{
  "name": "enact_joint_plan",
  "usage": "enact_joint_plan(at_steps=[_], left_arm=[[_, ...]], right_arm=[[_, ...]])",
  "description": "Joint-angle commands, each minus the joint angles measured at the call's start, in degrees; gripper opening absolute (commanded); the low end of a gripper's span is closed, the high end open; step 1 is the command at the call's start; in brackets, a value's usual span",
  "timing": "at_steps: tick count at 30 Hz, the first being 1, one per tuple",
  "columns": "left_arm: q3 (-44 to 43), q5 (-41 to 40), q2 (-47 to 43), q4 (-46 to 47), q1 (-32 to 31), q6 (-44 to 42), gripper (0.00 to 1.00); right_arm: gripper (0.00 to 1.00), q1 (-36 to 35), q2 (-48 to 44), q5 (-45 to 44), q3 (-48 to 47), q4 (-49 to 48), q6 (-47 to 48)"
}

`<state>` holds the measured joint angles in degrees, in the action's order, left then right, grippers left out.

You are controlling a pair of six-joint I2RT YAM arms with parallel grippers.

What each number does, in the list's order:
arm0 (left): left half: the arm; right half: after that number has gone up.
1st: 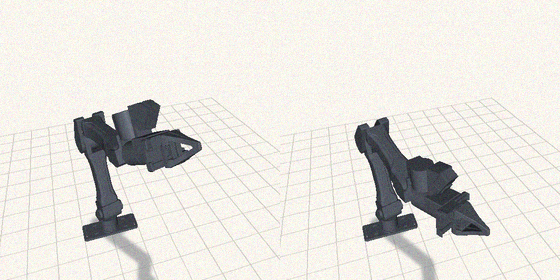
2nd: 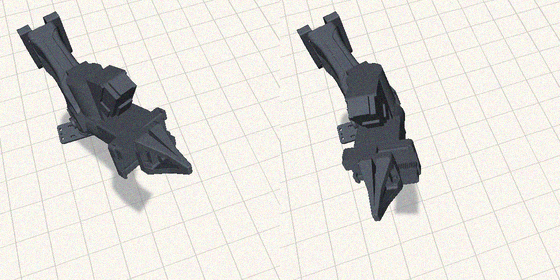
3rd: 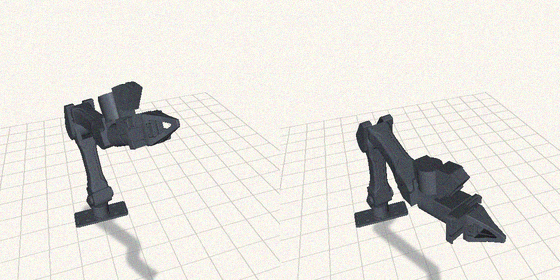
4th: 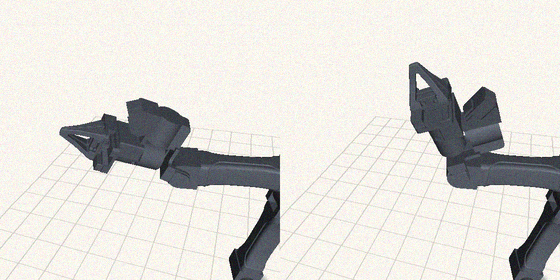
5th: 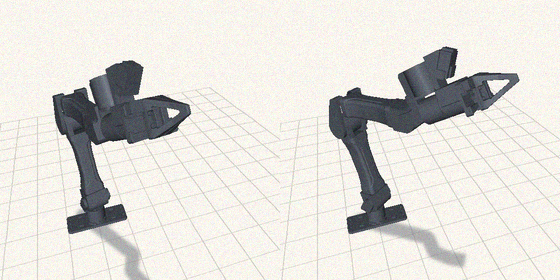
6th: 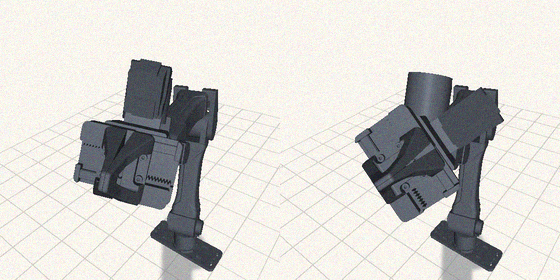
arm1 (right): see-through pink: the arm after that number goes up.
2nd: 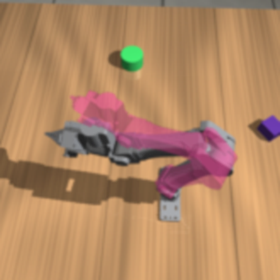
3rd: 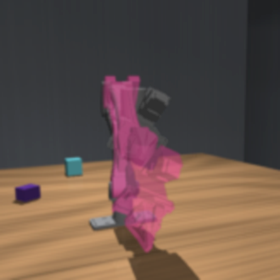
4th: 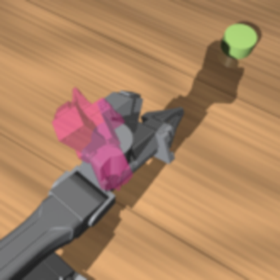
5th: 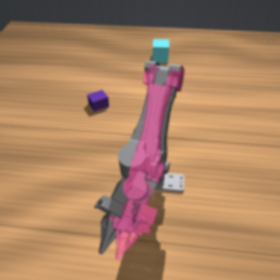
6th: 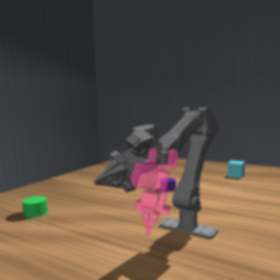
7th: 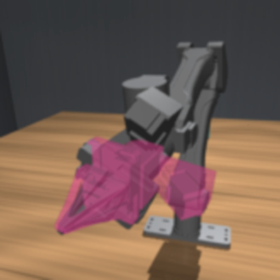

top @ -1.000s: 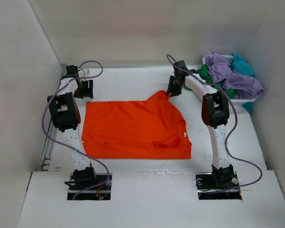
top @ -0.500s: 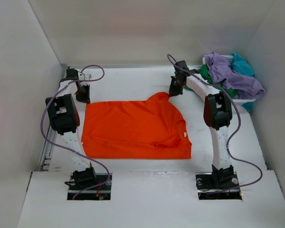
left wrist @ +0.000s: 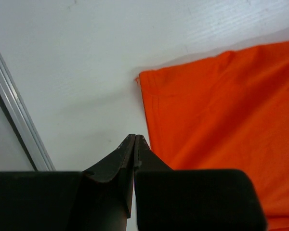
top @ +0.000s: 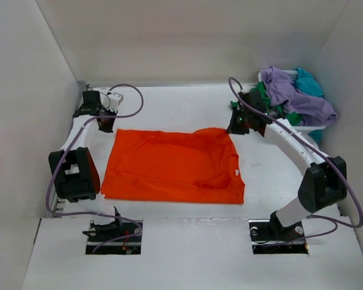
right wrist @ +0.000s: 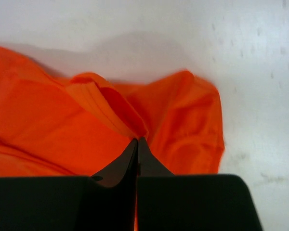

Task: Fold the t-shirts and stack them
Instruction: Grap the side of the flattened tshirt furthest away from the robot with both arms

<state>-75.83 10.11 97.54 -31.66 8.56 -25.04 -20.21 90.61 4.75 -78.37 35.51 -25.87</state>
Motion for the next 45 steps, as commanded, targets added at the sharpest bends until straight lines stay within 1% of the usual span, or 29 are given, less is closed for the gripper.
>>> enact_joint_plan(at_steps=[1, 3, 5, 7, 8, 11, 13, 15, 20, 25, 28, 29, 30, 31, 33, 35, 37, 39, 45], left_arm=[[7.4, -1.7, -5.1, 2.4, -0.9, -7.0, 0.0], [10.4, -2.0, -5.9, 3.8, -1.1, -8.3, 0.0], [10.8, -2.5, -4.6, 6.8, -1.2, -7.6, 0.04], [7.6, -2.6, -1.4, 9.0, -1.8, -4.6, 0.15], [4.5, -2.6, 0.9, 9.9, -2.1, -1.8, 0.23], [-3.6, -2.1, 5.7, 11.3, -2.5, 5.8, 0.42], [-6.4, -1.7, 7.4, 11.7, -2.5, 9.0, 0.47], [-8.1, 0.2, 8.9, 10.2, -2.5, 10.6, 0.51], [-8.2, 2.6, 12.6, 3.9, -3.0, 10.8, 0.54], [-8.7, 2.3, 16.8, 0.5, -3.7, 11.9, 0.53], [-9.3, 3.0, 18.4, -0.9, -3.9, 12.5, 0.49], [-9.5, 3.5, 18.7, -1.3, -4.1, 12.6, 0.44], [-9.6, 3.8, 18.7, -1.7, -4.2, 12.6, 0.33], [-9.6, 3.8, 18.7, -1.8, -4.2, 12.6, 0.28], [-9.3, 3.7, 18.0, -1.9, -4.2, 12.6, 0.12], [-8.3, 3.8, 16.2, -1.5, -3.9, 12.1, 0.04], [-6.3, 4.0, 13.0, -0.5, -3.6, 10.9, 0.0], [-3.5, 4.3, 9.1, 1.0, -3.4, 8.9, 0.0], [8.8, 4.3, -6.0, 7.4, -3.5, 0.1, 0.0]], right_arm=[[0.0, -0.6, -4.7, -1.8, 9.3, -0.7, -0.3], [0.0, -1.3, -6.3, -1.2, 13.2, -2.8, -1.5], [0.0, -2.7, -5.4, -0.2, 14.8, -5.5, -2.4], [0.0, -4.1, -2.4, 0.5, 14.3, -8.1, -2.6], [0.0, -4.7, -0.7, 0.7, 13.3, -8.7, -2.7], [0.0, -6.4, 3.0, 0.6, 10.0, -9.1, -2.4], [0.0, -7.1, 3.5, 0.6, 9.3, -9.2, -2.5], [0.0, -7.3, 3.3, 0.5, 9.5, -9.2, -2.7], [0.0, -7.4, 2.5, 0.0, 11.0, -9.1, -3.1], [0.0, -7.4, 2.2, 0.0, 10.6, -8.7, -2.9], [0.0, -7.4, 1.9, 0.0, 10.1, -8.4, -2.6], [0.0, -7.3, 1.8, 0.0, 10.0, -8.3, -2.5], [0.0, -7.2, 1.5, 0.0, 10.0, -8.3, -2.5], [0.0, -7.0, 1.3, 0.0, 10.0, -8.3, -2.5], [0.0, -6.8, 1.0, 0.0, 10.3, -8.3, -2.5], [0.0, -6.6, 0.3, -0.1, 11.0, -8.3, -2.5], [0.0, -6.5, -1.0, -0.5, 12.0, -7.7, -2.7], [0.0, -6.2, -3.1, -1.3, 13.8, -7.3, -2.9], [0.0, -6.1, -10.3, -3.3, 19.1, -5.5, -3.8]])
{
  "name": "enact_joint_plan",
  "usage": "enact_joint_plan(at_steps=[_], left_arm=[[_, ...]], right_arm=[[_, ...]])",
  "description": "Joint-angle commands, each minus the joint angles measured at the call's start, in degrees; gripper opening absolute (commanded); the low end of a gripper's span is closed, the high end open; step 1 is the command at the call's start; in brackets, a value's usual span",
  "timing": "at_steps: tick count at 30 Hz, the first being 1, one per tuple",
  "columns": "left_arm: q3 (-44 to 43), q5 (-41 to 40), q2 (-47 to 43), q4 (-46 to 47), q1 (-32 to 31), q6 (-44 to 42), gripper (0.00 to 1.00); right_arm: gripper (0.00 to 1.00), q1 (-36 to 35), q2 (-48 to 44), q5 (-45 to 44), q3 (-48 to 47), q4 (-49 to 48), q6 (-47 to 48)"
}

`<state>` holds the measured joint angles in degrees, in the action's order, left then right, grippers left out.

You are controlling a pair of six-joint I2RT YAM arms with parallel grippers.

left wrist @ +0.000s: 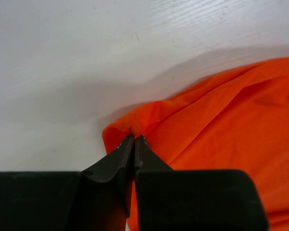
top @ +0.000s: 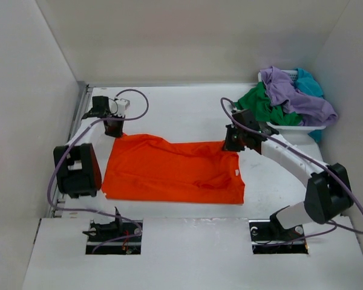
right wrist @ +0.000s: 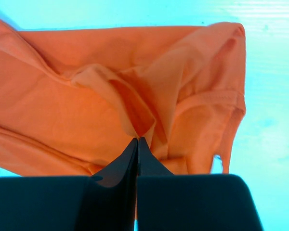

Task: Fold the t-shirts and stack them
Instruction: Grap the side of the flattened tshirt furthest away from the robot with both arms, then fold the other side of the tshirt into a rectangle

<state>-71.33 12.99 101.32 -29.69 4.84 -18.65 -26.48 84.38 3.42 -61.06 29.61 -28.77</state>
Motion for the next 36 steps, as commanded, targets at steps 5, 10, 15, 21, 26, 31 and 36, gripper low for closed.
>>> enact_joint_plan(at_steps=[5, 10, 15, 21, 26, 31, 36], left_arm=[[15.9, 1.0, -17.3, 6.4, -0.6, -14.8, 0.01], [21.6, -0.2, -19.5, 7.6, 0.9, -16.4, 0.01], [23.2, -0.4, -21.2, 8.2, 4.3, -17.0, 0.01], [24.7, 0.0, -22.8, 5.9, 5.0, -19.4, 0.04], [25.9, -0.4, -23.5, 3.2, 4.9, -21.8, 0.09], [23.7, 0.0, -25.6, -3.1, 6.1, -21.8, 0.1], [24.2, -0.8, -26.7, -5.6, 7.0, -22.6, 0.1]], right_arm=[[0.0, -0.1, -7.3, -2.3, 7.3, 0.5, -2.9], [0.0, -0.9, -8.3, -2.8, 11.1, -0.2, -4.6], [0.0, -0.9, -10.2, -3.5, 15.2, -1.2, -5.2], [0.0, -1.2, -9.7, -3.5, 16.9, -3.1, -6.5], [0.0, -2.1, -9.5, -3.1, 16.9, -3.9, -7.1], [0.0, -3.4, -11.4, -3.5, 15.9, -1.8, -7.1], [0.01, -3.5, -12.7, -3.5, 17.3, -0.9, -7.7]])
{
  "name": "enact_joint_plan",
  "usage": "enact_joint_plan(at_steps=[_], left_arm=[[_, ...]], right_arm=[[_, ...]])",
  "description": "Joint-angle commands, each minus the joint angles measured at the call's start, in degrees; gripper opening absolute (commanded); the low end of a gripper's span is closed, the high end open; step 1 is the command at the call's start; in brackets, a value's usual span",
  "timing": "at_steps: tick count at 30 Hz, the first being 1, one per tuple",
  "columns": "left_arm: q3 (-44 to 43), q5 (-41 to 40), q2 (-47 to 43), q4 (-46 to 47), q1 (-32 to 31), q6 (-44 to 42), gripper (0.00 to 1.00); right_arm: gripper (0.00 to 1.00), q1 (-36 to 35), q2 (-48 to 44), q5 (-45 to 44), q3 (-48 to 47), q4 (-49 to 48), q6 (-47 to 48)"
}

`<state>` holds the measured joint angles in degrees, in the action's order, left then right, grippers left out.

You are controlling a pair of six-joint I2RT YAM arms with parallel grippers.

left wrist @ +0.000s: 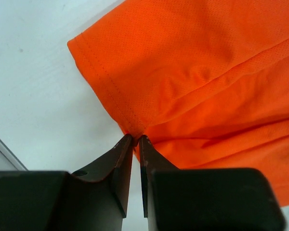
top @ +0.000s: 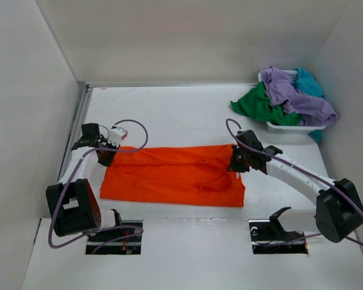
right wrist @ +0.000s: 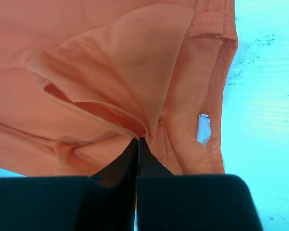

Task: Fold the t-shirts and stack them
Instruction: Fold the other side of the tshirt into a rectangle

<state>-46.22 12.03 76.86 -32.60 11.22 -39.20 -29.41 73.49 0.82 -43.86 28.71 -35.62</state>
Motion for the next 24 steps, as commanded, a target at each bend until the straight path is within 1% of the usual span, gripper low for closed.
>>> enact_joint_plan(at_steps=[1, 6, 11, 14, 17, 19, 20, 21, 22, 23, 24], left_arm=[[-0.4, -0.5, -2.2, -2.6, 0.4, -2.2, 0.1], [1.2, -3.4, -2.1, -2.2, -0.1, -2.2, 0.13], [0.5, -5.4, -2.0, -2.8, 0.5, -2.3, 0.16], [-0.1, -6.9, -2.2, -3.7, 0.2, -2.9, 0.27], [-1.4, -10.2, -2.2, -2.9, 0.2, -3.0, 0.34], [-5.9, -10.2, -3.2, -4.1, -0.4, -1.8, 0.44], [-7.4, -9.7, -3.6, -4.6, -1.3, -1.1, 0.47], [-10.3, -8.2, -4.2, -5.4, -3.6, 0.3, 0.52], [-13.8, -5.6, -4.4, -6.5, -7.4, 2.1, 0.56], [-15.3, -4.1, -4.4, -6.9, -9.8, 3.0, 0.58], [-17.4, -1.8, -4.1, -7.2, -13.5, 4.6, 0.6]], right_arm=[[0.01, -0.7, -1.5, -0.6, 0.3, -0.1, -0.9], [0.01, -2.9, 0.7, -0.3, 0.5, -0.5, -0.9], [0.02, -4.3, 2.7, -0.3, 1.0, -0.9, -1.7], [0.03, -5.2, 3.7, 0.3, 0.8, -1.3, -1.8], [0.03, -5.6, 3.7, 0.3, 0.7, -1.2, -1.8], [0.03, -5.6, 3.3, 0.3, 0.8, -1.1, -1.9], [0.03, -5.6, 3.2, 0.3, 0.9, -1.1, -1.9], [0.04, -5.6, 3.1, 0.3, 1.0, -1.0, -1.8], [0.04, -5.6, 3.1, 0.1, 1.1, -0.9, -1.7], [0.04, -5.6, 3.1, 0.1, 1.3, -0.9, -1.6], [0.04, -5.6, 3.0, 0.2, 1.5, -1.2, -1.6]])
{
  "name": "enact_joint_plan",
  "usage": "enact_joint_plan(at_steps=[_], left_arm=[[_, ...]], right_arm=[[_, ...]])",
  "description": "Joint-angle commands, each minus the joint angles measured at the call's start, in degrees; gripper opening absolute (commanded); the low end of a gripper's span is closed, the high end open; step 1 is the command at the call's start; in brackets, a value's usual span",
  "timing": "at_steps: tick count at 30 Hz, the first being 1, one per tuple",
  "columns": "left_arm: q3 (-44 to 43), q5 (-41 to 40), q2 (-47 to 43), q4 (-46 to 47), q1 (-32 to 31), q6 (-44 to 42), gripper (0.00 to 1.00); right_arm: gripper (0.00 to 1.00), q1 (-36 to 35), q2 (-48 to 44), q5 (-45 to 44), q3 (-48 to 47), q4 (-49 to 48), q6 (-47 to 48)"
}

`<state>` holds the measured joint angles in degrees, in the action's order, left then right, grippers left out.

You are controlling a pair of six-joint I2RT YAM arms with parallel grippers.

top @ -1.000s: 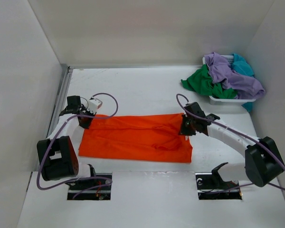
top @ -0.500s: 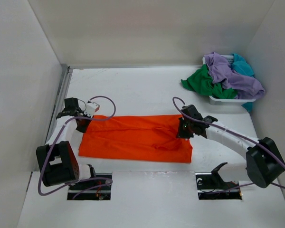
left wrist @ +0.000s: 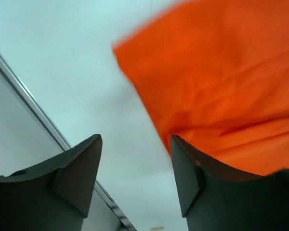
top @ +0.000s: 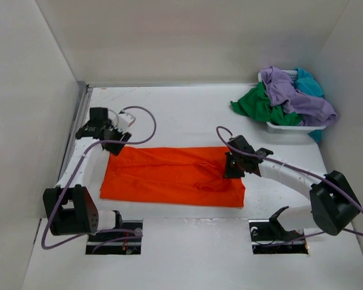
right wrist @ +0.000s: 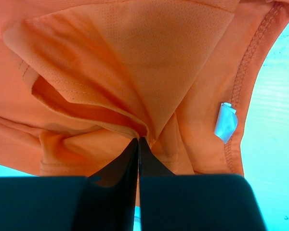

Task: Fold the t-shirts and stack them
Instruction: Fold the other side of the tshirt into a rectangle

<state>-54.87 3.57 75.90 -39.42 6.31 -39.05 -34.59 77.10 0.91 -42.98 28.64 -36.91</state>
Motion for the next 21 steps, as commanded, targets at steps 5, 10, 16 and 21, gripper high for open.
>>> enact_joint_plan(at_steps=[5, 10, 16, 21], left_arm=[[-14.4, 18.5, 5.4, 3.7, -29.6, 12.1, 0.62], [-22.7, 20.2, 20.6, 10.7, -43.1, 14.8, 0.56], [-24.0, 21.2, 27.8, 18.0, -48.5, 18.0, 0.56], [-22.0, 20.5, 30.1, 20.0, -51.3, 17.5, 0.57]], right_arm=[[0.05, 1.2, -0.1, 0.3, 1.6, -4.4, -0.6], [0.04, 1.9, 1.6, 1.4, 1.4, -7.8, -1.9], [0.04, 3.6, 1.5, 2.6, 2.0, -11.4, -4.3], [0.04, 5.0, 1.8, 4.9, 2.8, -13.1, -4.9]])
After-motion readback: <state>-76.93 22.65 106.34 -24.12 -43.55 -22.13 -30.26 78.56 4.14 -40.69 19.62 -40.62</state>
